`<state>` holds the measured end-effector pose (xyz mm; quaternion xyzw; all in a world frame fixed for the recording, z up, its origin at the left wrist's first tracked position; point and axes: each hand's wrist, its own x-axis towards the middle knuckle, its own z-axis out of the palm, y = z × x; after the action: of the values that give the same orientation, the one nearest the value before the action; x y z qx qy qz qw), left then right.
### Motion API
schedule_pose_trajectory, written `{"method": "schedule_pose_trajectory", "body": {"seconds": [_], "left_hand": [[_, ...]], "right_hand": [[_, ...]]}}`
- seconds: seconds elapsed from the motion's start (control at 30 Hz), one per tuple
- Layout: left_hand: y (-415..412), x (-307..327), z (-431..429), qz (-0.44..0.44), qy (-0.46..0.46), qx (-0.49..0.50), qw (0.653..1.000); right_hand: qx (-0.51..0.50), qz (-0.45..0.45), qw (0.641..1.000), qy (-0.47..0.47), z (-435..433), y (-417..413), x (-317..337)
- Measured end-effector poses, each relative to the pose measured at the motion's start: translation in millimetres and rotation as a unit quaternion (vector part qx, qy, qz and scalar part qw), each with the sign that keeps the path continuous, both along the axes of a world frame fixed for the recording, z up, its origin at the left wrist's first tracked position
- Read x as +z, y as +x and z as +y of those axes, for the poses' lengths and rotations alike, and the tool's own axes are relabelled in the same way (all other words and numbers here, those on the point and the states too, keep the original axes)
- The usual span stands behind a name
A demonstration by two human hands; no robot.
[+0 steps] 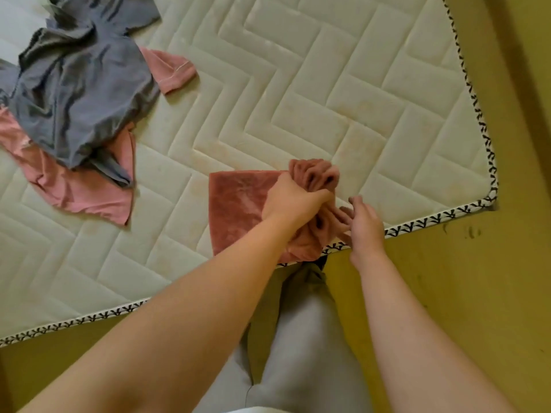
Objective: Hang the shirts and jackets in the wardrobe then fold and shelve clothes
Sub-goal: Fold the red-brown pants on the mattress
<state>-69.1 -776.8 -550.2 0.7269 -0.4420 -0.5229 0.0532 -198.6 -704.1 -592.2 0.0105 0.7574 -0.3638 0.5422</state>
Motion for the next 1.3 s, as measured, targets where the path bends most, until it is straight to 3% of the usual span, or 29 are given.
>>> {"method": "schedule_pose_trajectory", "body": {"seconds": [0.17, 0.3, 0.43, 0.6, 0.73, 0.83, 0.97, 1.1, 1.3], "left_hand": [[119, -14, -16, 0.112, 0.021, 0.041, 0.993], [178, -61, -8, 0.070, 0.101, 0.159, 0.980], [200, -101, 1, 0.044, 0.162, 0.252, 0.953], [210, -107, -1, 0.083, 0.250, 0.159, 0.952], [200, -80, -8, 0.129, 0.276, 0.121, 0.945], [167, -42, -5, 0.071, 0.210, 0.151, 0.963], [119, 17, -3, -0.009, 0.107, 0.154, 0.982], [81, 77, -8, -0.012, 0.057, 0.163, 0.985], [45, 159, 8, 0.135, 0.021, 0.210, 0.968]], "right_hand": [[0.172, 0.076, 0.982, -0.016, -22, 41, -9], [0.298, 0.141, 0.944, 0.002, -27, 89, -36], [0.329, 0.178, 0.927, 0.030, -15, 116, -53], [0.318, 0.185, 0.926, 0.077, 5, 116, -48], [0.286, 0.103, 0.940, 0.154, 16, 113, -19], [0.233, 0.020, 0.951, 0.201, 19, 110, 21], [0.046, -0.217, 0.945, 0.242, 11, 104, 91], [-0.033, -0.261, 0.944, 0.201, 0, 82, 150], [-0.153, -0.295, 0.942, 0.052, 6, 75, 225]]}}
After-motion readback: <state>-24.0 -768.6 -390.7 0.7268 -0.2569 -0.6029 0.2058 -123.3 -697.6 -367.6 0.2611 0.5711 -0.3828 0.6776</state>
